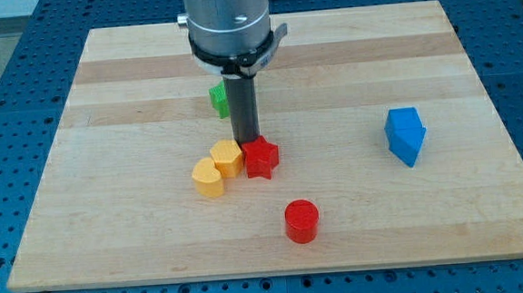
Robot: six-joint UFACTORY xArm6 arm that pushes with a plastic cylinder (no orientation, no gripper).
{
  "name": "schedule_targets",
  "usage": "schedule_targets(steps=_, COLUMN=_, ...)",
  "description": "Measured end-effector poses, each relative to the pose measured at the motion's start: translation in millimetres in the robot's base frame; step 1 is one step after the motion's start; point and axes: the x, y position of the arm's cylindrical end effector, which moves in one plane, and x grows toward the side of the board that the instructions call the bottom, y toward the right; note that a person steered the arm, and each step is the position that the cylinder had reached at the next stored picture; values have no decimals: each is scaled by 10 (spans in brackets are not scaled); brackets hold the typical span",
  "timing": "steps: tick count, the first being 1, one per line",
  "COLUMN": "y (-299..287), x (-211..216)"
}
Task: Move the red star to the left of the red circle
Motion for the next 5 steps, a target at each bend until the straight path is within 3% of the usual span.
schedule_targets(steps=3, y=250, x=-80)
schedule_targets(steps=5, y=258, x=188)
